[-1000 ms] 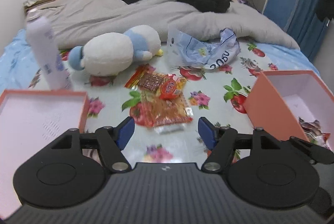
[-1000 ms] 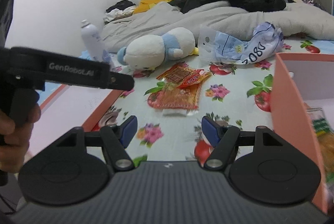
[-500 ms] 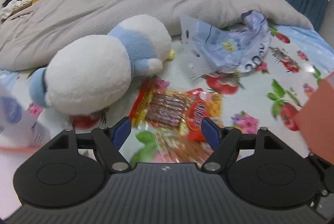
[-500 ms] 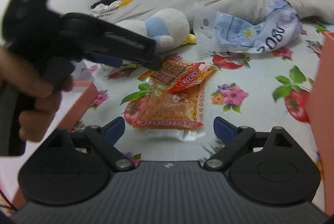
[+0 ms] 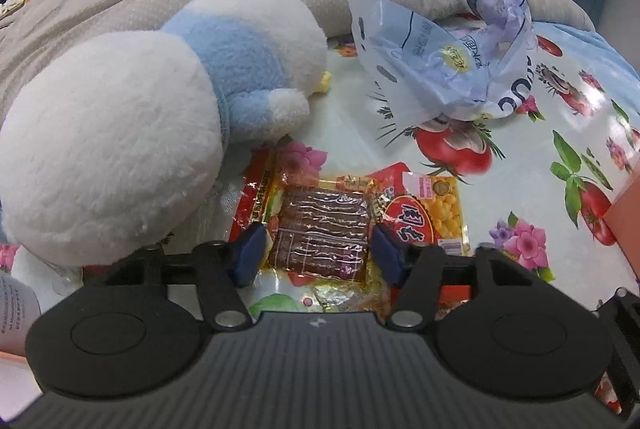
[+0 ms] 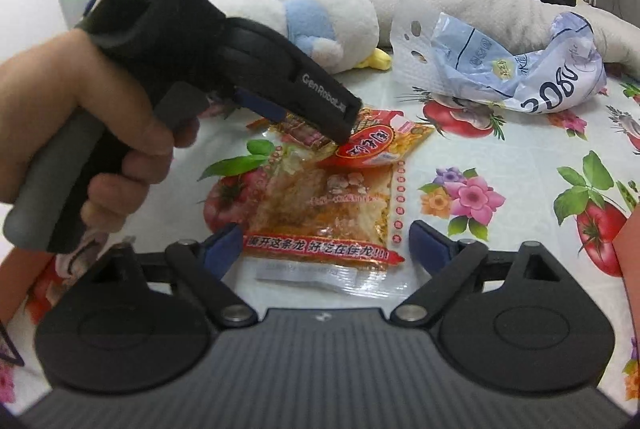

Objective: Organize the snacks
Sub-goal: 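Grasp the red-and-yellow meat snack pack with the left tool while the right grasps the red-label bread pack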

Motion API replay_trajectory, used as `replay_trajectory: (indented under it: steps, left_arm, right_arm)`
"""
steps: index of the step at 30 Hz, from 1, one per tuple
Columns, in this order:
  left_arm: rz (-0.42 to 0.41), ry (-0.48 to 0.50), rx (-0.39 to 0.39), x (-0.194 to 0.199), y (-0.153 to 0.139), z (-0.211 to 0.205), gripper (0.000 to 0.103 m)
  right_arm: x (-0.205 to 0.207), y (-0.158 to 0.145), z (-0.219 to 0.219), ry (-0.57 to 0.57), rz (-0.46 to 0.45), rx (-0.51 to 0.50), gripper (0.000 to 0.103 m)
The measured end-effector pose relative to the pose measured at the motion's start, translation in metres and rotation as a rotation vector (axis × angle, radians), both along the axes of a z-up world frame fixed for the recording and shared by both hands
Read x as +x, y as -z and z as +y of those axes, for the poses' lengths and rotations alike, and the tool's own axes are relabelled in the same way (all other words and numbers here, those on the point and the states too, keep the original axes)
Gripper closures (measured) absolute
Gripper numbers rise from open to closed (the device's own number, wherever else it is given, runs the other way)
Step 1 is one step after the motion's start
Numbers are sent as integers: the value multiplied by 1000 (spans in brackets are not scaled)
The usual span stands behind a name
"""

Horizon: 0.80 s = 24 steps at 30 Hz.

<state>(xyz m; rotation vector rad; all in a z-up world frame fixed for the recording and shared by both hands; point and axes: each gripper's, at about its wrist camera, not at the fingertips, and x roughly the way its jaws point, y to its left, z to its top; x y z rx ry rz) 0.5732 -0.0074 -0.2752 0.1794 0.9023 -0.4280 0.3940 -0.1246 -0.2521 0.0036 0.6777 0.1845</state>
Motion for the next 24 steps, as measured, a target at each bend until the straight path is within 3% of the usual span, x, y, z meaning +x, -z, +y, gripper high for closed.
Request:
replay_trajectory:
  steps: [9, 24]
  left_arm:
    - [23, -30, 1, -13, -5, -3, 46]
    - [104, -132, -114, -99, -31, 21, 46]
  right_arm:
    - [-3, -7, -1, 1, 25, 20, 61]
    - [-87, -28, -10, -21, 70, 4, 64]
